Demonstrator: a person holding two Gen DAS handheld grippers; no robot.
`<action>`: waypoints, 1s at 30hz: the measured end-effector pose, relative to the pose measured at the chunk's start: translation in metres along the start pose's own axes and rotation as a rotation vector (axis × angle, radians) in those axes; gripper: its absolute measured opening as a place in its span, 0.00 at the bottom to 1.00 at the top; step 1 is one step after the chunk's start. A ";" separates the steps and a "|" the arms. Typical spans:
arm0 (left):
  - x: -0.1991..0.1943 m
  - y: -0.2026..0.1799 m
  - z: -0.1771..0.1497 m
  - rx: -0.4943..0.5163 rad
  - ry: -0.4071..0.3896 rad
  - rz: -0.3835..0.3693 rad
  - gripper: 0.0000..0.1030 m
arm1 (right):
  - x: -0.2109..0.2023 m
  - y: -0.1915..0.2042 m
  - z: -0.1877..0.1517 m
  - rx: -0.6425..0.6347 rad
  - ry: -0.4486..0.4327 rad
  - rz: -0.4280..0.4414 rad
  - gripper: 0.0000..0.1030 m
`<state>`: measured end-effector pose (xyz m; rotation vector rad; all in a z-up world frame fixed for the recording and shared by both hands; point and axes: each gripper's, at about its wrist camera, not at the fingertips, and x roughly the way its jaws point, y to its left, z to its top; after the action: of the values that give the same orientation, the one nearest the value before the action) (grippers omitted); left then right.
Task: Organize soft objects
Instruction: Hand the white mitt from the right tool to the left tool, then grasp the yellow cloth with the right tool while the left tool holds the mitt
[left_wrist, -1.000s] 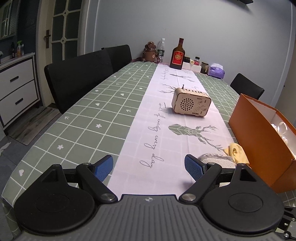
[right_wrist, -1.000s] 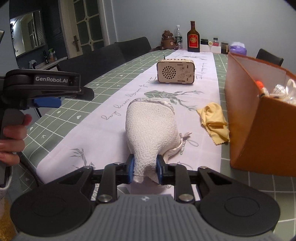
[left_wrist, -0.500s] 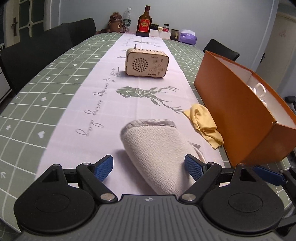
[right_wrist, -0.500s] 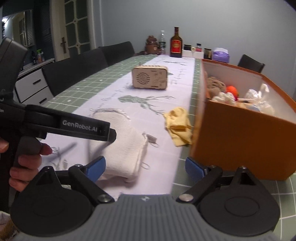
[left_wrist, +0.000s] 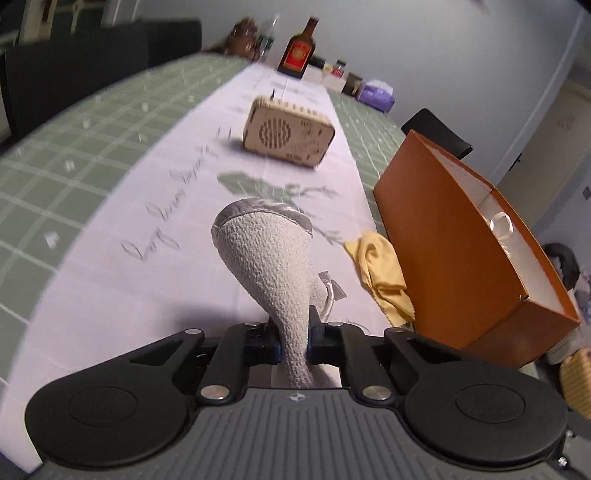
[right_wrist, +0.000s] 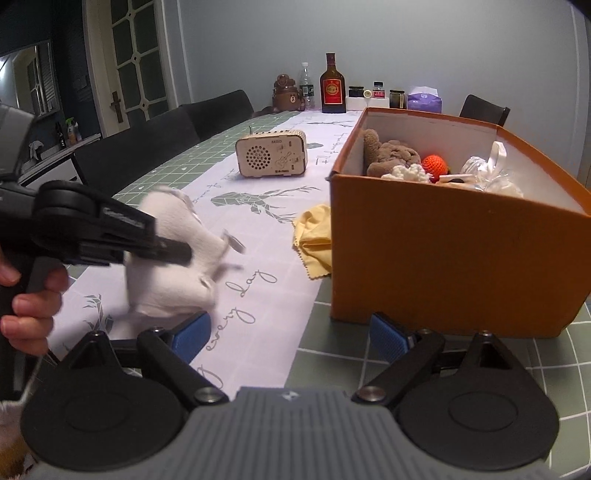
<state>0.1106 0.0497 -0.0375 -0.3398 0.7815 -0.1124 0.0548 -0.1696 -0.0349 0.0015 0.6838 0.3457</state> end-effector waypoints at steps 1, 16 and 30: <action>-0.004 0.000 0.001 0.011 -0.013 -0.001 0.12 | 0.000 -0.001 0.000 0.005 0.001 0.003 0.86; -0.024 0.031 0.013 0.056 -0.080 0.081 0.13 | -0.015 0.063 0.087 -0.431 0.074 0.086 0.80; -0.041 0.058 0.012 0.046 -0.091 0.023 0.14 | 0.121 0.101 0.167 -1.234 0.749 0.323 0.91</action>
<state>0.0885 0.1163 -0.0225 -0.2900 0.6918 -0.0925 0.2136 -0.0180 0.0318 -1.2549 1.1094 1.0645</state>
